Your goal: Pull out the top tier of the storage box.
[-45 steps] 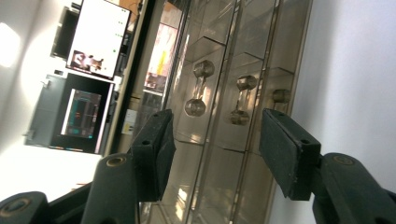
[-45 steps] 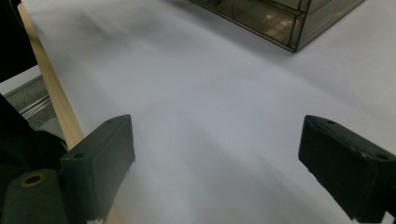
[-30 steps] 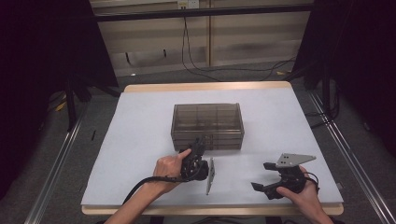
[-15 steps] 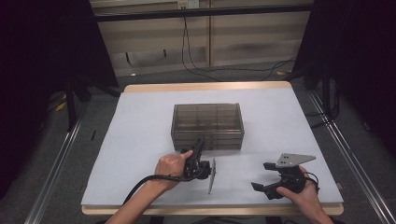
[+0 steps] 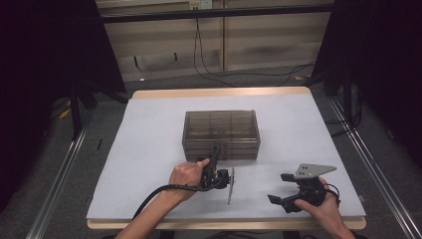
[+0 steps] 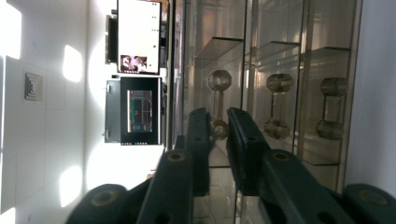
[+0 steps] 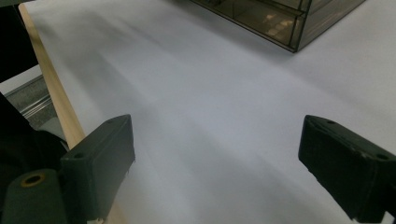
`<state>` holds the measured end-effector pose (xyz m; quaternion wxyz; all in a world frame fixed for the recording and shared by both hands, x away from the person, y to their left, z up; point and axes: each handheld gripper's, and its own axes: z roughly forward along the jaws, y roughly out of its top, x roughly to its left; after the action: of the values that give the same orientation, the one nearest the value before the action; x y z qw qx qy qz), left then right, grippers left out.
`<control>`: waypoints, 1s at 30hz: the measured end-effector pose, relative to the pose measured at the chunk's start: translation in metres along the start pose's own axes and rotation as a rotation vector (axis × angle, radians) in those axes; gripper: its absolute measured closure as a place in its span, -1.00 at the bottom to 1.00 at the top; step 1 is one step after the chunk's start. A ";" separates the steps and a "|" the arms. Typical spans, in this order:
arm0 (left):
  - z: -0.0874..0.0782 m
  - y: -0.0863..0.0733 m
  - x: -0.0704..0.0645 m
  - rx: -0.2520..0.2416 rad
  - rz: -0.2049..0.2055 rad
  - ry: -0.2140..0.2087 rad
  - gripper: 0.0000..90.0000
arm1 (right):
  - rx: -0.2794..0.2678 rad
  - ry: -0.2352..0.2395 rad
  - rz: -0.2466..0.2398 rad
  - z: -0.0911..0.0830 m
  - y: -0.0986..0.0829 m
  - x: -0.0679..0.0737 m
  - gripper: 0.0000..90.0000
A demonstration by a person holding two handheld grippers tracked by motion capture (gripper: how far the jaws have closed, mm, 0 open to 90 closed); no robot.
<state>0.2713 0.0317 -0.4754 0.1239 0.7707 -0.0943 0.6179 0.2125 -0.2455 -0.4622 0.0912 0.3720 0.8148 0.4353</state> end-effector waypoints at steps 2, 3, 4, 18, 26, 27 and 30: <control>0.000 0.001 0.000 0.003 0.008 0.010 0.79 | 0.002 0.000 0.001 0.000 0.000 0.000 -0.76; 0.000 0.001 0.000 0.003 0.008 0.010 0.79 | 0.000 0.001 0.001 0.000 0.000 0.000 -0.76; 0.000 0.001 -0.001 0.005 0.005 0.012 0.79 | 0.001 0.001 0.001 0.000 0.000 0.000 -0.76; 0.000 0.001 -0.002 0.034 -0.003 0.005 0.78 | 0.001 0.000 0.002 0.000 0.000 0.000 -0.76; -0.001 0.001 -0.003 0.038 -0.006 0.008 0.80 | 0.001 0.000 0.001 0.000 0.000 0.000 -0.76; -0.001 0.001 -0.002 0.037 -0.012 0.007 0.80 | 0.001 0.001 0.001 0.000 0.000 0.000 -0.76; -0.002 0.002 -0.002 0.041 -0.014 0.004 0.79 | 0.002 0.001 0.001 0.001 0.000 0.000 -0.76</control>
<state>0.2684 0.0309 -0.4765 0.1123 0.7726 -0.0760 0.6203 0.2130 -0.2454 -0.4625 0.0901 0.3721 0.8151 0.4348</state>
